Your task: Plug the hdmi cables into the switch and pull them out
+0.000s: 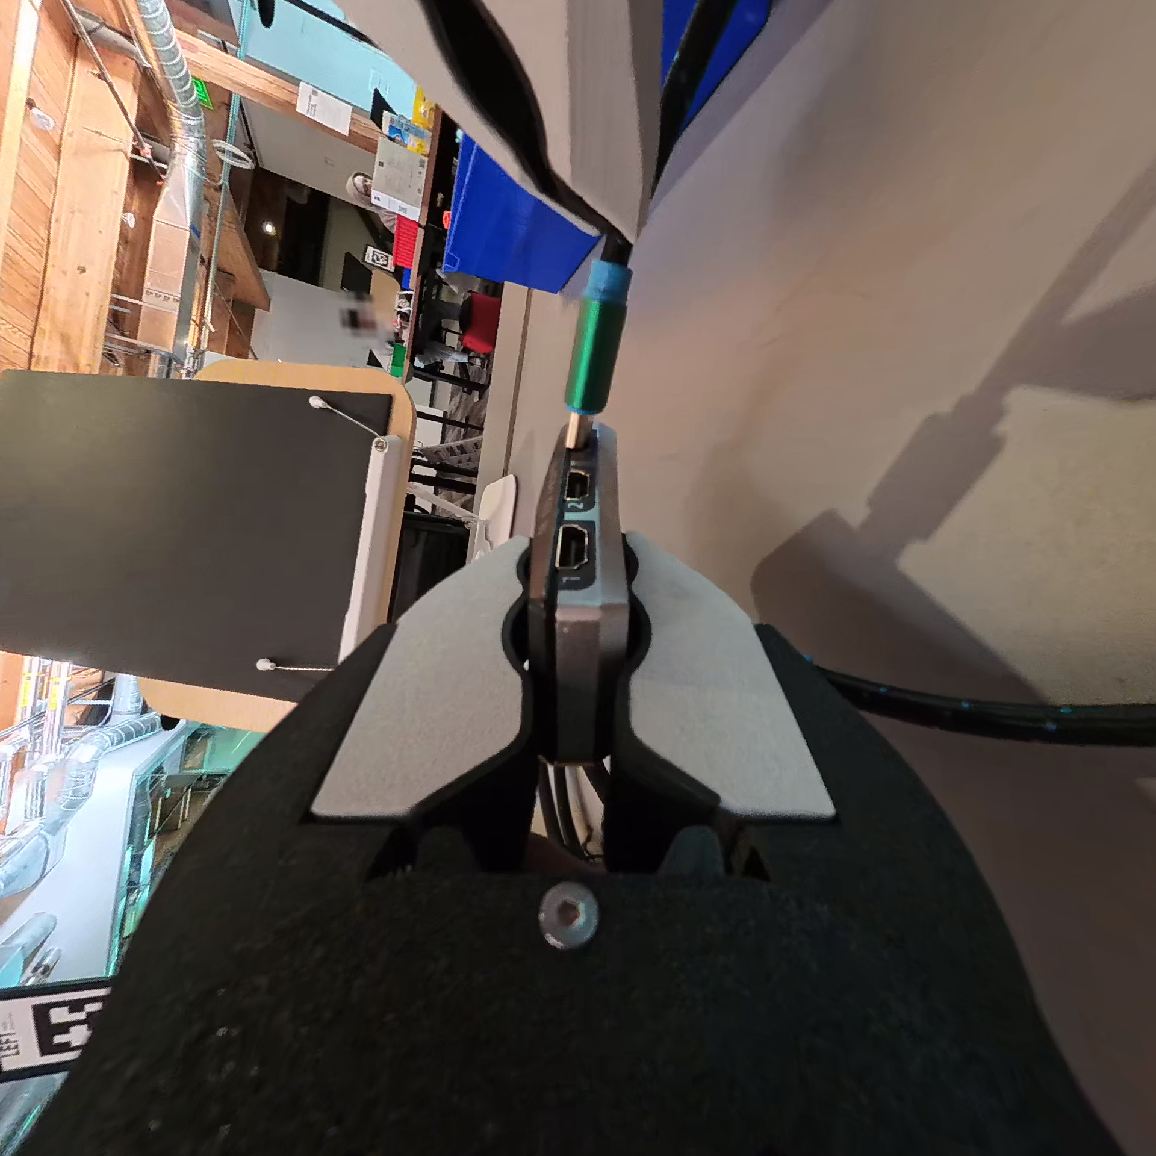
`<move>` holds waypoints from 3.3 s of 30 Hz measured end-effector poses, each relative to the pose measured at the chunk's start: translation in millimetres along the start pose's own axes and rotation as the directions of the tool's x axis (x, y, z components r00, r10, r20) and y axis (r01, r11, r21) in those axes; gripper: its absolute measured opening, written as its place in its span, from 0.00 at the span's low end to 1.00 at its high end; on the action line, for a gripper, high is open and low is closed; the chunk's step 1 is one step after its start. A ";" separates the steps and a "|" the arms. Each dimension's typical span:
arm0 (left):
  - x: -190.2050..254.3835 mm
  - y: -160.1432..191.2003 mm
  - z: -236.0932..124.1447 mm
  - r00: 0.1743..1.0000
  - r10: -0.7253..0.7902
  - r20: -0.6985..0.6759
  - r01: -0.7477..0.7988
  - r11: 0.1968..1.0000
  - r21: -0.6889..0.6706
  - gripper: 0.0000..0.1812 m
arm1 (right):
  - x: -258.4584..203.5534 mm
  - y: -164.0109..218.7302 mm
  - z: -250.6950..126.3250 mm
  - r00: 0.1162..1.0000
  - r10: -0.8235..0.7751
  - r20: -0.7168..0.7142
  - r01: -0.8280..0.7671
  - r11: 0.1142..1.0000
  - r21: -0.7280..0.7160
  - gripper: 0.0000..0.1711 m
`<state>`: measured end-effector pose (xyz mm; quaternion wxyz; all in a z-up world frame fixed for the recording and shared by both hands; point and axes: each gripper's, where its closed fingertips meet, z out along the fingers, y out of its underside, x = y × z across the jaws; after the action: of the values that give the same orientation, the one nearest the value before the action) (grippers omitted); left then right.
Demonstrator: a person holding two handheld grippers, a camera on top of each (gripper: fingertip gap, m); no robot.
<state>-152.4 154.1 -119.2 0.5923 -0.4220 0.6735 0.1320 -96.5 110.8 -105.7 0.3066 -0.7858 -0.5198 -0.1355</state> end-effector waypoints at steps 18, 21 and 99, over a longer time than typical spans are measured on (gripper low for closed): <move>13.8 20.2 8.5 0.998 0.044 -0.044 -0.049 0.994 -0.100 0.13 | -13.6 5.0 36.0 0.727 0.384 0.570 -0.611 0.740 0.281 0.00; 6.5 25.7 8.4 0.999 0.005 -0.033 -0.008 0.994 -0.112 0.12 | -16.7 6.6 41.0 0.630 0.414 0.657 -0.697 0.675 0.242 0.14; -9.5 38.9 -2.2 0.995 -0.096 0.001 0.096 0.989 -0.113 0.12 | -49.5 37.9 48.5 0.557 0.514 0.653 -0.668 0.744 -0.015 0.16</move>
<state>-182.7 180.2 -122.5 0.5716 -0.4872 0.6452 0.1402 -88.4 94.4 -182.6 0.2362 -0.8710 -0.3054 0.3039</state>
